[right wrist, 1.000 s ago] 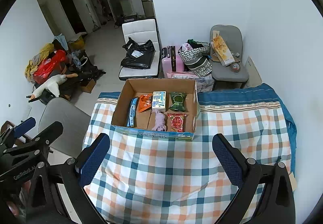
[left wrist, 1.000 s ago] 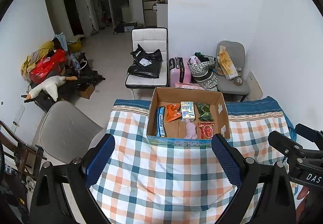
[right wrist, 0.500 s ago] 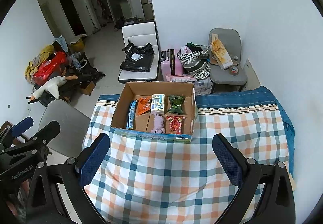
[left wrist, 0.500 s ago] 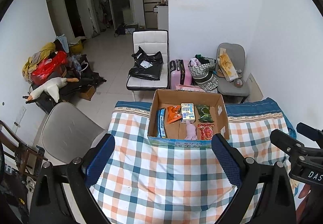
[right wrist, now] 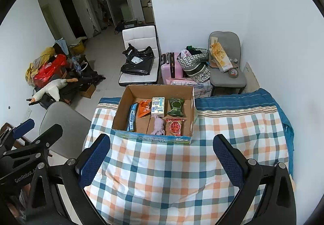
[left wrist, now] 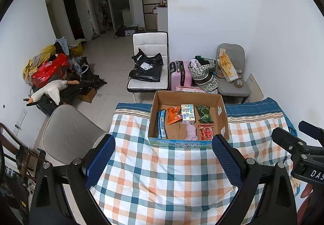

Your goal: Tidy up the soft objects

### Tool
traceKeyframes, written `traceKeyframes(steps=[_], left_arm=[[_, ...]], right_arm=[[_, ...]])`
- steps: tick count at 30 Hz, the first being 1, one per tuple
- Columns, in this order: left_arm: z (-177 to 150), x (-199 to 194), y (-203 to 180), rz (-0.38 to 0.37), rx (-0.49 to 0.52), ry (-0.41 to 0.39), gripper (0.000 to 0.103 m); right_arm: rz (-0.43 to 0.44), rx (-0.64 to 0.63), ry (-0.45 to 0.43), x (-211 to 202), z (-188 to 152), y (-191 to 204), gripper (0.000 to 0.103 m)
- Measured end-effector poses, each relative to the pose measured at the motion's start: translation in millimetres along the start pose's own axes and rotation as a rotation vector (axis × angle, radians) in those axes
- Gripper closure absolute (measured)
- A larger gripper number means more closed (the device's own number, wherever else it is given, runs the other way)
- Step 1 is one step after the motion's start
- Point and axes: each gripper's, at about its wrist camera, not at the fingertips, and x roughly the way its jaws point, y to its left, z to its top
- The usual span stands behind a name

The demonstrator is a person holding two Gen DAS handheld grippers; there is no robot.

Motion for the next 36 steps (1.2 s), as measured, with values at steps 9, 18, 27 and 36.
traceKeyframes(steps=[9, 18, 27, 36], left_arm=[[-0.3, -1.8, 0.5, -0.002, 0.004, 0.005, 0.005], [-0.7, -1.9, 0.4, 0.0, 0.002, -0.001, 0.005], [-0.9, -2.6, 1.0, 0.001, -0.001, -0.001, 0.005], [-0.9, -2.6, 1.1, 0.003, 0.001, -0.002, 0.005]], right_arm=[[-0.005, 0.0, 0.001, -5.4, 0.5, 2.6, 0.0], [-0.01, 0.004, -0.003, -6.4, -1.4, 2.3, 0.0], [-0.01, 0.005, 0.001, -6.3, -3.6, 3.1, 0.0], [-0.006, 0.004, 0.0, -6.1, -3.8, 2.5, 0.0]])
